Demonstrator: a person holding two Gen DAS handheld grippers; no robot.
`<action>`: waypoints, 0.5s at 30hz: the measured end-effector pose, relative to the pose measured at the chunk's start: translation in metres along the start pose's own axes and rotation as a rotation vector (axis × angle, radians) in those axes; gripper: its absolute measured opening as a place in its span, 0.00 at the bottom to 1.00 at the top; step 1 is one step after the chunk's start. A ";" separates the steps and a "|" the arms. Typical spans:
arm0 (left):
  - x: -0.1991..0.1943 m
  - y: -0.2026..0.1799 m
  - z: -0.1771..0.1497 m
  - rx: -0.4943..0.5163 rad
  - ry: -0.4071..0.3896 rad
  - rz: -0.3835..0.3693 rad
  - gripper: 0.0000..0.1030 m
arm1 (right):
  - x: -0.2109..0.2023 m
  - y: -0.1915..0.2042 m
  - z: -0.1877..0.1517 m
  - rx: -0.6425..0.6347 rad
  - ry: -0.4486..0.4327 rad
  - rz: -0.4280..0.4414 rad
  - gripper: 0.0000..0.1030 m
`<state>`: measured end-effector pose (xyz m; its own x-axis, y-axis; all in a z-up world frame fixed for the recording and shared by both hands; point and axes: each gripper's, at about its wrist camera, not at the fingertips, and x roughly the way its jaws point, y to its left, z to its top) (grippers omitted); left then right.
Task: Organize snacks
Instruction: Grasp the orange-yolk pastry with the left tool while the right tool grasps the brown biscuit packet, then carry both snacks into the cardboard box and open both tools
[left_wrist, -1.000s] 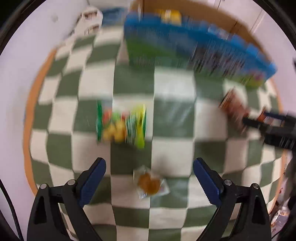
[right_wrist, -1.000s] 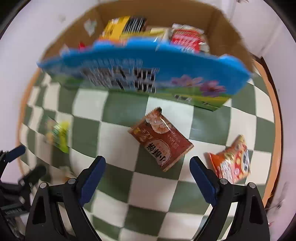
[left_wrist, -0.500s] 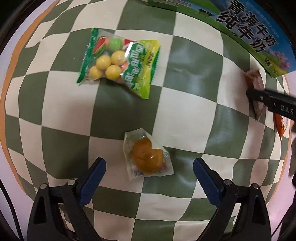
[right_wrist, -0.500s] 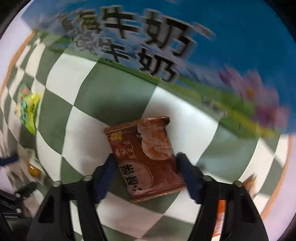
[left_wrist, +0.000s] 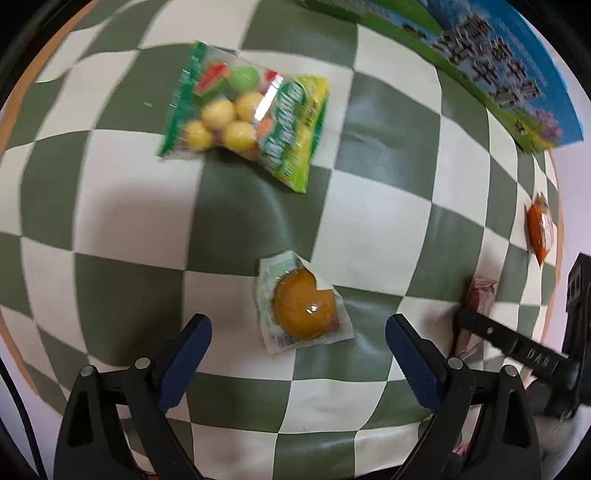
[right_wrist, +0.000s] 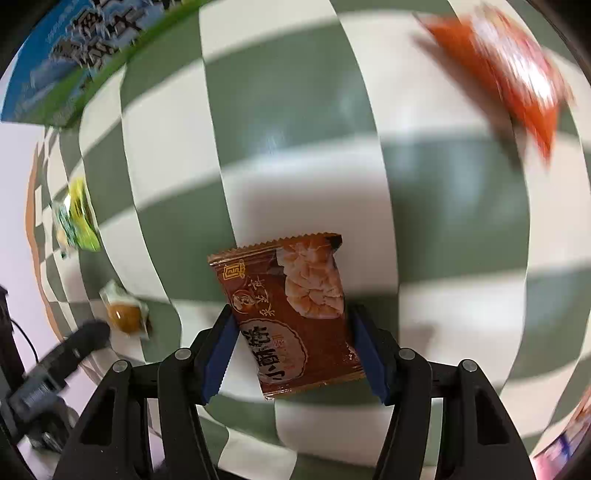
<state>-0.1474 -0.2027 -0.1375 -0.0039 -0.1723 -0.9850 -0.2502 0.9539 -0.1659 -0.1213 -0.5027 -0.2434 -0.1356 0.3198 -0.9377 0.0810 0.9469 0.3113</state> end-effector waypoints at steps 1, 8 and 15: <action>0.004 0.001 0.000 0.007 0.014 -0.011 0.94 | 0.000 -0.001 -0.004 0.009 -0.009 -0.001 0.63; 0.028 -0.006 0.010 0.050 0.040 -0.023 0.53 | 0.005 -0.001 -0.006 0.049 -0.020 -0.005 0.74; 0.028 -0.015 0.018 0.063 0.040 0.000 0.45 | 0.003 0.025 -0.002 0.002 -0.048 -0.076 0.65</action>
<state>-0.1264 -0.2173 -0.1637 -0.0425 -0.1806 -0.9826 -0.1889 0.9672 -0.1696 -0.1213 -0.4777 -0.2382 -0.0937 0.2448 -0.9650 0.0746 0.9683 0.2384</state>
